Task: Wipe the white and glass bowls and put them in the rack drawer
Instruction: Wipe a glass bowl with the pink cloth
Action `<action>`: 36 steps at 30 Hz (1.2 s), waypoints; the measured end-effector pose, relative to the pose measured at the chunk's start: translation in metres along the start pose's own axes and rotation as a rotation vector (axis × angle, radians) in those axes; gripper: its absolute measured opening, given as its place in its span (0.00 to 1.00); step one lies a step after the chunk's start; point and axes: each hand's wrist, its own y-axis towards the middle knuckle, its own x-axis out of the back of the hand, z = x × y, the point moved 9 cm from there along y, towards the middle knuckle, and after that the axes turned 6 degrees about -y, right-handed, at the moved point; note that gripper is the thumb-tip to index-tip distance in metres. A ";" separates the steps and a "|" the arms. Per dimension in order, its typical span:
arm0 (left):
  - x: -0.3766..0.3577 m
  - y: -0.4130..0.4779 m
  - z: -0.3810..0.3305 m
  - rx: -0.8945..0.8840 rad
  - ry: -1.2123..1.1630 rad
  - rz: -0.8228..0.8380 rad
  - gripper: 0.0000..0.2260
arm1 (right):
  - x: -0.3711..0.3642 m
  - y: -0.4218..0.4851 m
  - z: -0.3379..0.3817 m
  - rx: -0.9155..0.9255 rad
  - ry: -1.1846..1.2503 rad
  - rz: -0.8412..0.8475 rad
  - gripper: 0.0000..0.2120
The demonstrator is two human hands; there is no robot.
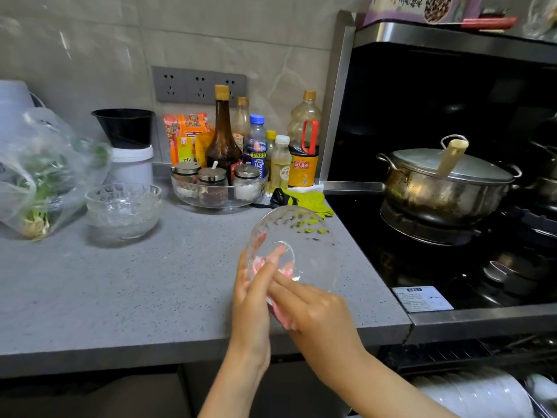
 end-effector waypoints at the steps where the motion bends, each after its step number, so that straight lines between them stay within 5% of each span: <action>1: 0.000 0.001 0.004 0.022 -0.024 -0.006 0.24 | -0.003 0.000 0.002 0.002 0.012 0.000 0.17; 8: 0.010 0.017 -0.007 0.067 0.126 0.104 0.23 | -0.005 -0.023 -0.006 0.228 -0.180 0.122 0.13; 15: -0.012 -0.003 0.010 0.092 0.001 0.100 0.17 | 0.004 -0.004 0.001 0.036 -0.094 0.036 0.15; 22: 0.019 0.015 -0.006 0.059 0.112 0.084 0.21 | -0.003 -0.021 -0.012 0.282 -0.207 0.165 0.13; 30: -0.004 -0.001 0.001 -0.018 0.058 0.050 0.16 | -0.004 -0.005 0.003 -0.030 -0.010 0.141 0.16; 36: 0.022 0.014 -0.005 0.049 0.229 0.114 0.18 | -0.015 -0.037 -0.015 0.370 -0.219 0.302 0.19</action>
